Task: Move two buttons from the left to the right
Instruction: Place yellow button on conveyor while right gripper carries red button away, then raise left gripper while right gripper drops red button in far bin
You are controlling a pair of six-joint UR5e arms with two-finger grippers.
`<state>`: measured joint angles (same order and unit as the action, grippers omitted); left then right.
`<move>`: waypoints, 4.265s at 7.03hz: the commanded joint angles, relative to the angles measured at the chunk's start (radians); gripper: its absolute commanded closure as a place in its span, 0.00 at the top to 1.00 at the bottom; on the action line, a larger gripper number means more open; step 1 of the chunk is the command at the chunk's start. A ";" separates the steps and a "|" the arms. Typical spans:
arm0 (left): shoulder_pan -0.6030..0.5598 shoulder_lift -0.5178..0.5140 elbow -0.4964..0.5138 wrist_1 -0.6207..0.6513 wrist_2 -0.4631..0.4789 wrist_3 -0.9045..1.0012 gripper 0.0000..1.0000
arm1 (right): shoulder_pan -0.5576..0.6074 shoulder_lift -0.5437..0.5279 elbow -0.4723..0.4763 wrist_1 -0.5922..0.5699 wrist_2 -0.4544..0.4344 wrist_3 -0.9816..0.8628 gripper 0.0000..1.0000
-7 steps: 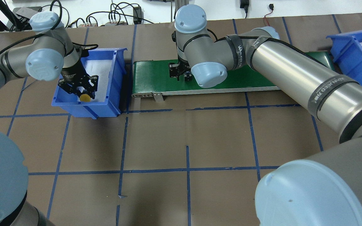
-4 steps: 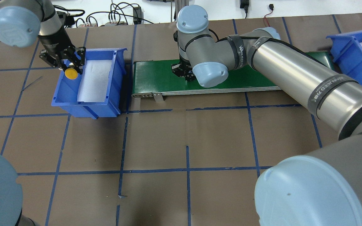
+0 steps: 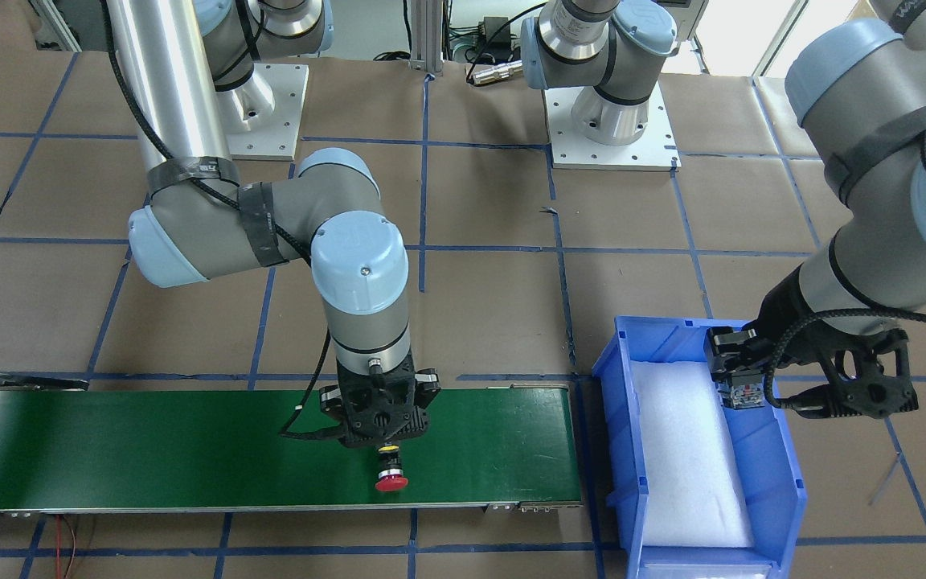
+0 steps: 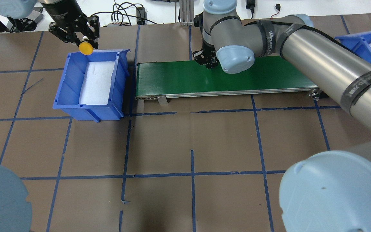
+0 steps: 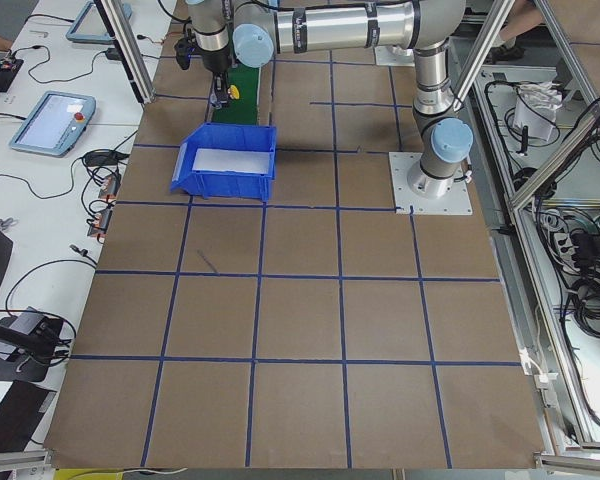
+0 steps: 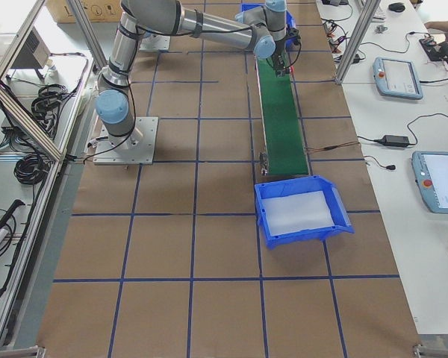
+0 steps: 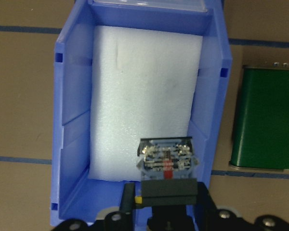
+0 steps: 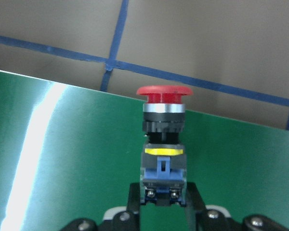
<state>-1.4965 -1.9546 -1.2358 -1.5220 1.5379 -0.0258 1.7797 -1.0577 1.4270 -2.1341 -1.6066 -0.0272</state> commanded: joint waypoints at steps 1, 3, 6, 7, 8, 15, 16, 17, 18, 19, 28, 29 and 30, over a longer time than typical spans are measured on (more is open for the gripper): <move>-0.115 -0.035 -0.007 0.075 -0.009 -0.156 0.25 | -0.136 -0.101 0.007 0.100 -0.006 -0.136 0.08; -0.215 -0.091 -0.008 0.170 -0.002 -0.274 0.25 | -0.297 -0.180 0.009 0.242 -0.028 -0.291 0.08; -0.283 -0.196 -0.008 0.304 -0.007 -0.374 0.26 | -0.536 -0.240 0.010 0.373 -0.029 -0.581 0.08; -0.301 -0.220 -0.008 0.328 -0.004 -0.387 0.26 | -0.636 -0.232 0.016 0.375 -0.015 -0.683 0.08; -0.313 -0.228 -0.011 0.330 -0.005 -0.416 0.26 | -0.710 -0.231 0.030 0.376 -0.009 -0.719 0.08; -0.340 -0.262 -0.020 0.382 -0.002 -0.436 1.00 | -0.945 -0.043 -0.135 0.418 -0.009 -0.772 0.08; -0.332 -0.245 -0.021 0.369 -0.004 -0.430 1.00 | -0.945 0.008 -0.184 0.418 -0.009 -0.772 0.08; -0.317 -0.230 -0.019 0.355 -0.004 -0.422 1.00 | -0.945 0.036 -0.209 0.418 -0.009 -0.772 0.08; -0.283 -0.210 -0.020 0.327 -0.002 -0.395 1.00 | -0.945 0.050 -0.215 0.416 -0.010 -0.772 0.08; -0.243 -0.193 -0.021 0.288 -0.001 -0.306 1.00 | -0.945 0.059 -0.215 0.413 -0.010 -0.772 0.08; 0.007 0.247 -0.206 -0.042 0.008 -0.095 1.00 | -0.936 0.163 -0.209 0.329 -0.007 -0.769 0.21; 0.028 0.240 -0.217 -0.035 0.007 -0.092 1.00 | -0.936 0.163 -0.211 0.330 -0.007 -0.769 0.28; 0.047 0.235 -0.224 -0.033 0.002 -0.076 1.00 | -0.936 0.165 -0.209 0.333 -0.007 -0.769 0.36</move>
<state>-1.4721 -1.7185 -1.4528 -1.5539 1.5437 -0.1153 0.8436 -0.8946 1.2172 -1.8040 -1.6142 -0.7963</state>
